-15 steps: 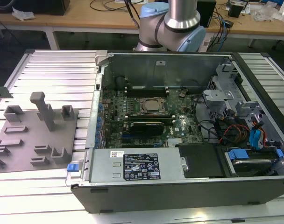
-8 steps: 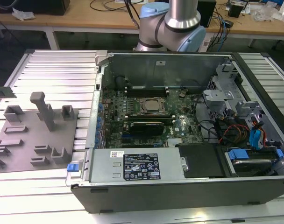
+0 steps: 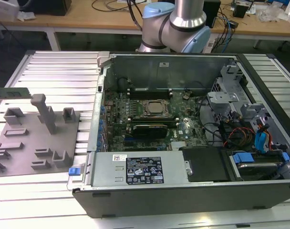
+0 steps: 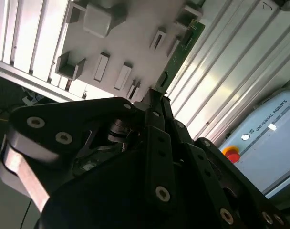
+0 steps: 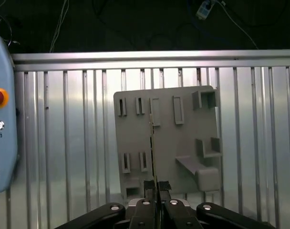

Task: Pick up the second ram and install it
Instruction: 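Pick up the second ram and move it above second insertion slot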

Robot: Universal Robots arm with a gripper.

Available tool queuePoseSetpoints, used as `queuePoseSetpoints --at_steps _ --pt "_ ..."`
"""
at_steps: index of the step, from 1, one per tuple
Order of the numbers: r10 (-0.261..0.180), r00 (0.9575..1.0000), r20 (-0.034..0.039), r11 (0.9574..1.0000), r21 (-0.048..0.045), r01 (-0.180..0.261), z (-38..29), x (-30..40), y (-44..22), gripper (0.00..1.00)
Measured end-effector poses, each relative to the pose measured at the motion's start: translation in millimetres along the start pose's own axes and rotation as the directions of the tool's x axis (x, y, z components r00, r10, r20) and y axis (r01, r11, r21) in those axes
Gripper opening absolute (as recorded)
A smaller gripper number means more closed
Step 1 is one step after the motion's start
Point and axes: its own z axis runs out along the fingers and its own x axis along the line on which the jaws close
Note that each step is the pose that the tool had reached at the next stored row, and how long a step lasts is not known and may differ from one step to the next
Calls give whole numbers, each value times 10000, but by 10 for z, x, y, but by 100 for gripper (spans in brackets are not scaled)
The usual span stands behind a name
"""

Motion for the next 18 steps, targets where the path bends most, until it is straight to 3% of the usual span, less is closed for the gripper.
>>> queuePoseSetpoints --at_steps 6,12,15,18 --pt "15 10000 0 10000 -6 -15 -10 -40 -327 14" --pt "225 9997 9 9997 1 -225 0 -80 -542 14" --pt "285 9996 11 9996 2 -285 5 -114 -751 14" --pt "328 9995 14 9995 3 -328 14 -139 -907 14"
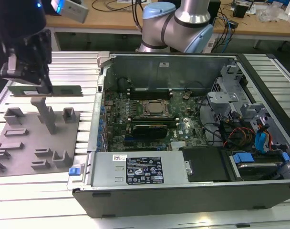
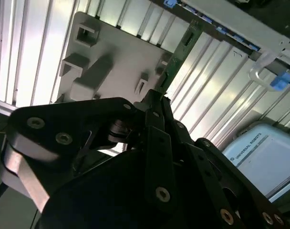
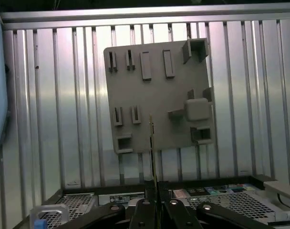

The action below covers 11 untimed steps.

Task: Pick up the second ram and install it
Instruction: 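Pick up the second ram and move it above second insertion slot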

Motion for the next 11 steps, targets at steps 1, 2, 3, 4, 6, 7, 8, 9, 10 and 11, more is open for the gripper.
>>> queuePoseSetpoints --at_steps 1,2,3,4,6,7,8,9,10,11 --pt "15 10000 -1 10000 -1 -15 2 -11 -56 14" --pt "30 10000 1 10000 0 -30 6 -25 -131 14" --pt "40 10000 2 10000 1 -40 9 -36 -191 14" --pt "53 10000 1 10000 0 -53 10 -49 -252 14" --pt "72 10000 3 10000 1 -72 16 -76 -399 14" --pt "87 10000 2 10000 -2 -87 20 -95 -491 14" --pt "97 10000 3 10000 -2 -97 24 -111 -575 14" --pt "105 9999 3 9999 -3 -105 27 -122 -631 14" --pt "113 9999 3 9999 -4 -113 29 -129 -664 14" --pt "136 9999 4 9999 -4 -136 35 -143 -732 14"
